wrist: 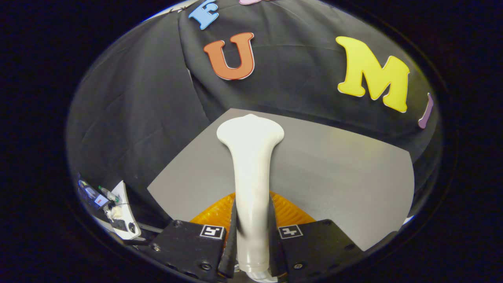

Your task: Iron the clothes twice with a garment steamer, once on the left side and once on the right side.

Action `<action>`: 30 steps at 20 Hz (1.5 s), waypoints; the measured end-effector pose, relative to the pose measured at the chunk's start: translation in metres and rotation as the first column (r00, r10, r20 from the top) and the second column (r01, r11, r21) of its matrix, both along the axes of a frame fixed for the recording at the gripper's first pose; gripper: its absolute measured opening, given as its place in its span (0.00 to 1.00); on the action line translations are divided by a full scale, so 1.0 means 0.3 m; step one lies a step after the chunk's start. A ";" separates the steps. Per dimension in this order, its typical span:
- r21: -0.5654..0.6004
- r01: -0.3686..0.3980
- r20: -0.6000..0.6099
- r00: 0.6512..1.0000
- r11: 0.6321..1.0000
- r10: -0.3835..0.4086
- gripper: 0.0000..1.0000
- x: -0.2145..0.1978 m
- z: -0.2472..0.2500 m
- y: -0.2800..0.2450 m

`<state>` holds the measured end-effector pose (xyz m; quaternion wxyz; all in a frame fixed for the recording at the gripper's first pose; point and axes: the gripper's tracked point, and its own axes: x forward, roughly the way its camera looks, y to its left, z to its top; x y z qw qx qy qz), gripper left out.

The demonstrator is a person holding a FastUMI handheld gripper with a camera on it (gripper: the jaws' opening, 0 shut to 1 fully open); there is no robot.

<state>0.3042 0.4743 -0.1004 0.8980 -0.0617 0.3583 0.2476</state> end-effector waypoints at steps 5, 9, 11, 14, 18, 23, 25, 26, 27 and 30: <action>0.124 0.053 0.089 0.994 0.991 -0.064 0.34 -0.022 0.156 -0.099; 0.260 0.093 0.147 0.980 0.961 -0.135 0.34 -0.084 0.311 -0.220; 0.312 0.114 0.187 0.966 0.943 -0.178 0.34 -0.124 0.401 -0.313; 0.378 0.149 0.257 0.931 0.914 -0.258 0.34 -0.215 0.526 -0.473; 0.454 0.212 0.332 0.861 0.865 -0.385 0.34 -0.365 0.652 -0.707; 0.536 0.305 0.390 0.738 0.788 -0.550 0.34 -0.560 0.760 -0.988; 0.566 0.316 0.403 0.700 0.762 -0.590 0.34 -0.630 0.805 -1.055; 0.575 0.322 0.411 0.681 0.752 -0.606 0.34 -0.660 0.837 -1.085; 0.577 0.331 0.421 0.662 0.746 -0.620 0.33 -0.701 0.876 -1.124; 0.586 0.341 0.443 0.625 0.735 -0.643 0.34 -0.759 0.948 -1.160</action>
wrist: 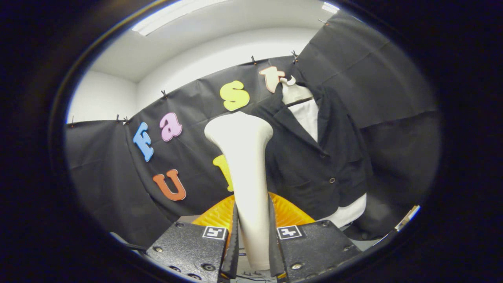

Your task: Iron the clothes twice with a garment steamer, once on the left side and once on the right side.

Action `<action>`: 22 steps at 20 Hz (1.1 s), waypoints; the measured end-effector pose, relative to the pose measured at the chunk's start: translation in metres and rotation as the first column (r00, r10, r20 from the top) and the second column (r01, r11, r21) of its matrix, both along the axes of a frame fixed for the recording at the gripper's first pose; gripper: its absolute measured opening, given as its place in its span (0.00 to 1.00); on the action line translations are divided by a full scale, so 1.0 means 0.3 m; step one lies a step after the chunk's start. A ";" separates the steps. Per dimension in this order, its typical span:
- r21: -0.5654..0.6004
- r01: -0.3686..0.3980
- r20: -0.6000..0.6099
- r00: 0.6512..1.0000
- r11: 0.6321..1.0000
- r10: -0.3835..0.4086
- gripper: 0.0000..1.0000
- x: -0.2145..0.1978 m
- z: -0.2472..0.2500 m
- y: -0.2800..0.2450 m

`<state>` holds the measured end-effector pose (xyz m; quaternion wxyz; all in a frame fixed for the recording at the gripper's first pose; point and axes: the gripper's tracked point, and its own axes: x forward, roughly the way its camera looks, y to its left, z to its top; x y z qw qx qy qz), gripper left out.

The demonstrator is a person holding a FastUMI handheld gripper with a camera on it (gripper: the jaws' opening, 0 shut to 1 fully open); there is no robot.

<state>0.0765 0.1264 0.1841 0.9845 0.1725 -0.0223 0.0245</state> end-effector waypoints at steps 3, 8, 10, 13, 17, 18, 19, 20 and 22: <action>-0.010 0.043 0.025 0.999 0.999 -0.043 0.34 0.006 0.021 -0.040; -0.054 0.123 0.092 0.989 0.991 -0.117 0.33 0.099 0.100 -0.213; -0.073 0.146 0.136 0.982 0.987 -0.135 0.33 0.143 0.141 -0.259; -0.081 0.149 0.188 0.973 0.985 -0.132 0.33 0.247 0.199 -0.333; -0.087 0.140 0.240 0.964 0.986 -0.116 0.34 0.379 0.280 -0.420; -0.094 0.138 0.255 0.961 0.986 -0.110 0.34 0.406 0.303 -0.439; -0.104 0.142 0.275 0.955 0.984 -0.108 0.34 0.437 0.326 -0.456; -0.121 0.149 0.293 0.950 0.981 -0.108 0.34 0.465 0.349 -0.471; -0.149 0.153 0.326 0.940 0.977 -0.098 0.34 0.512 0.375 -0.480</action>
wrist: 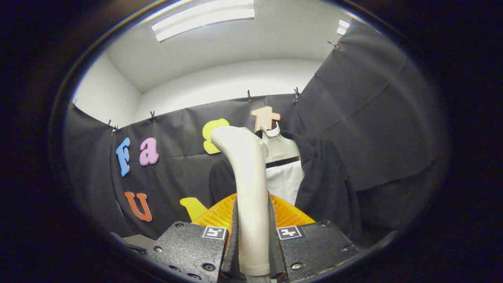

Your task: Iron the clothes twice with a garment steamer, once on the left side and once on the right side.

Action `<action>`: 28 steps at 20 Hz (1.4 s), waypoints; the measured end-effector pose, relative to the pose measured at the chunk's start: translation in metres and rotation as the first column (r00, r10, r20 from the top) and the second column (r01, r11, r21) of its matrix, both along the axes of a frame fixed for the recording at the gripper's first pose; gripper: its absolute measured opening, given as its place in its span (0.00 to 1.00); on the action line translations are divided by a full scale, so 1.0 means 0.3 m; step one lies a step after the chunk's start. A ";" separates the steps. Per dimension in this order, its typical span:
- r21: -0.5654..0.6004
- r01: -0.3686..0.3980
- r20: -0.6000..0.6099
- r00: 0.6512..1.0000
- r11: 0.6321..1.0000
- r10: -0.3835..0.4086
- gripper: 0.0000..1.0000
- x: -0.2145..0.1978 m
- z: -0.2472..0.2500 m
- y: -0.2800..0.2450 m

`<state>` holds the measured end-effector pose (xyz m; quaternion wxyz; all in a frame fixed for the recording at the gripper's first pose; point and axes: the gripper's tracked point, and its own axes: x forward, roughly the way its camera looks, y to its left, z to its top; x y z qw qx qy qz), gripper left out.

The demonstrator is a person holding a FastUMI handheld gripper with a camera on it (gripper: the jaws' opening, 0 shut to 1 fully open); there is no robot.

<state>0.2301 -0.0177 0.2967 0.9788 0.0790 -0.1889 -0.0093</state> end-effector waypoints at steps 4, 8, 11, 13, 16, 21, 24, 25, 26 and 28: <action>-0.058 0.084 0.035 0.996 0.995 -0.082 0.34 0.064 0.002 -0.024; -0.053 0.140 0.032 0.990 0.989 -0.139 0.34 0.112 -0.042 -0.009; -0.077 0.186 0.006 0.982 0.979 -0.186 0.34 0.141 -0.097 -0.004; -0.090 0.220 -0.007 0.975 0.971 -0.221 0.34 0.153 -0.127 0.003; -0.110 0.243 -0.035 0.968 0.964 -0.248 0.34 0.183 -0.176 0.012; -0.113 0.274 -0.098 0.953 0.955 -0.285 0.34 0.170 -0.287 0.005; -0.118 0.282 -0.132 0.946 0.952 -0.297 0.34 0.169 -0.347 0.009; -0.121 0.281 -0.140 0.945 0.952 -0.297 0.34 0.164 -0.367 0.012; -0.125 0.280 -0.149 0.943 0.952 -0.297 0.34 0.161 -0.383 0.019; -0.135 0.282 -0.164 0.939 0.950 -0.302 0.34 0.155 -0.421 0.022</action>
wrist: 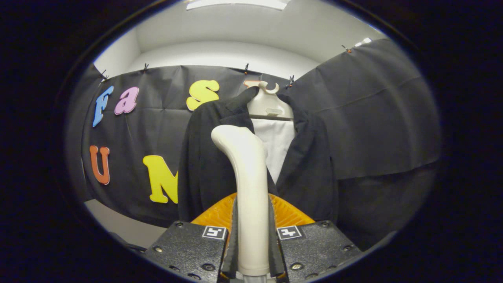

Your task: Iron the clothes twice with a garment steamer, once on the left side and once on the right side.

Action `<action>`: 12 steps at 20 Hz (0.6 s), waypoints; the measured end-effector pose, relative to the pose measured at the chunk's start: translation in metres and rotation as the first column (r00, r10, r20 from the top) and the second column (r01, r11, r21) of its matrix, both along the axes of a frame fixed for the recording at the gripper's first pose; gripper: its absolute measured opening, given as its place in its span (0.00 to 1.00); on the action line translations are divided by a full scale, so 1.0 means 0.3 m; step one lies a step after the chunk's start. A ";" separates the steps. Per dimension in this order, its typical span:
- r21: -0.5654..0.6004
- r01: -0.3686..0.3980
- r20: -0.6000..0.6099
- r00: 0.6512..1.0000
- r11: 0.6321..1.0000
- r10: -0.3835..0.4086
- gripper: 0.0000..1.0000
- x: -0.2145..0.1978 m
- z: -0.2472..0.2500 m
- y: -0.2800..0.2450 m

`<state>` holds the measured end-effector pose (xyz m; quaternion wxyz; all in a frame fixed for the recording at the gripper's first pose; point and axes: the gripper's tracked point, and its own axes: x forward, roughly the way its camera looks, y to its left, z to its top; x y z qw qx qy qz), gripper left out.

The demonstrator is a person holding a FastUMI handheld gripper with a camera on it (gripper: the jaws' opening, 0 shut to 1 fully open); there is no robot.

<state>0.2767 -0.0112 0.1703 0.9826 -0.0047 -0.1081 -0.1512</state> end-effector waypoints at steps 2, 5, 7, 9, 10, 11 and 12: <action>-0.001 0.001 -0.015 1.000 1.000 -0.001 0.34 -0.006 -0.027 0.004; 0.012 -0.008 -0.050 0.999 1.000 0.009 0.34 -0.013 -0.083 0.001; 0.017 -0.003 -0.072 0.997 1.000 0.004 0.34 -0.016 -0.125 -0.010; 0.021 0.006 -0.091 0.996 1.000 -0.004 0.34 -0.017 -0.161 -0.023; 0.026 0.008 -0.100 0.995 1.000 -0.005 0.34 -0.025 -0.181 -0.028; 0.030 0.011 -0.109 0.994 0.999 -0.008 0.34 -0.025 -0.200 -0.035; 0.033 0.016 -0.119 0.993 0.999 -0.012 0.34 -0.029 -0.219 -0.042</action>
